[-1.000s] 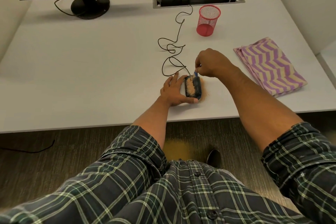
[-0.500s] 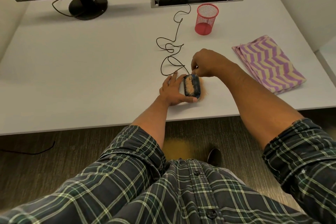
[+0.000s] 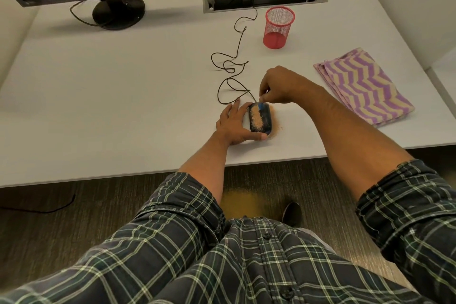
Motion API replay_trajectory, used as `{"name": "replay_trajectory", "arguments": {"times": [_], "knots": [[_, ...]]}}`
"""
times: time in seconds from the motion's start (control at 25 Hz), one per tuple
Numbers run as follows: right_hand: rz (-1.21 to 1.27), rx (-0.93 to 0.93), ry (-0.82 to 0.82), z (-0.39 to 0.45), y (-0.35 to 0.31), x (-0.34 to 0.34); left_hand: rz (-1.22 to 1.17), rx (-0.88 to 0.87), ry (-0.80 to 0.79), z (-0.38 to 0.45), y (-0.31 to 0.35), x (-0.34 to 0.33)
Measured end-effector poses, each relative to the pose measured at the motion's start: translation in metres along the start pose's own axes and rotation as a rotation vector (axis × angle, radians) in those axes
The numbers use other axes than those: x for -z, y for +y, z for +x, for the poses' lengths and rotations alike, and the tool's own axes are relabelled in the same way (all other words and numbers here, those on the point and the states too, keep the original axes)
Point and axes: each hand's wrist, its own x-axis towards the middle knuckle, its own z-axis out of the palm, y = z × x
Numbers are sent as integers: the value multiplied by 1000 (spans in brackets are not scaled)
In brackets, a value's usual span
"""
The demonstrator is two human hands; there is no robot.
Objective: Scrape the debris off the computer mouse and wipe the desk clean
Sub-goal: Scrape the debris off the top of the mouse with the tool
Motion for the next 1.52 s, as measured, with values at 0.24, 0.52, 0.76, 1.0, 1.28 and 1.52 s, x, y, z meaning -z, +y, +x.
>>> {"name": "replay_trajectory", "arguments": {"times": [0.24, 0.52, 0.76, 1.0, 1.28, 1.52], "knots": [[-27, -21, 62, -1, -1, -3, -8, -4, 0, 0, 0, 0], [-3, -21, 9, 0, 0, -3, -18, -3, -6, -1, 1, 1], [42, -47, 116, 2, 5, -7, -32, -10, -2, -2, 0, 1], [28, -75, 152, 3, 4, -9, -29, -7, -2, -3, 1, 1], [31, -67, 111, 5, 4, -7, -23, -1, -9, -3, 3, 1], [-18, -49, 89, 7, 3, -5, -19, 1, -8, -3, 2, 1]]}}
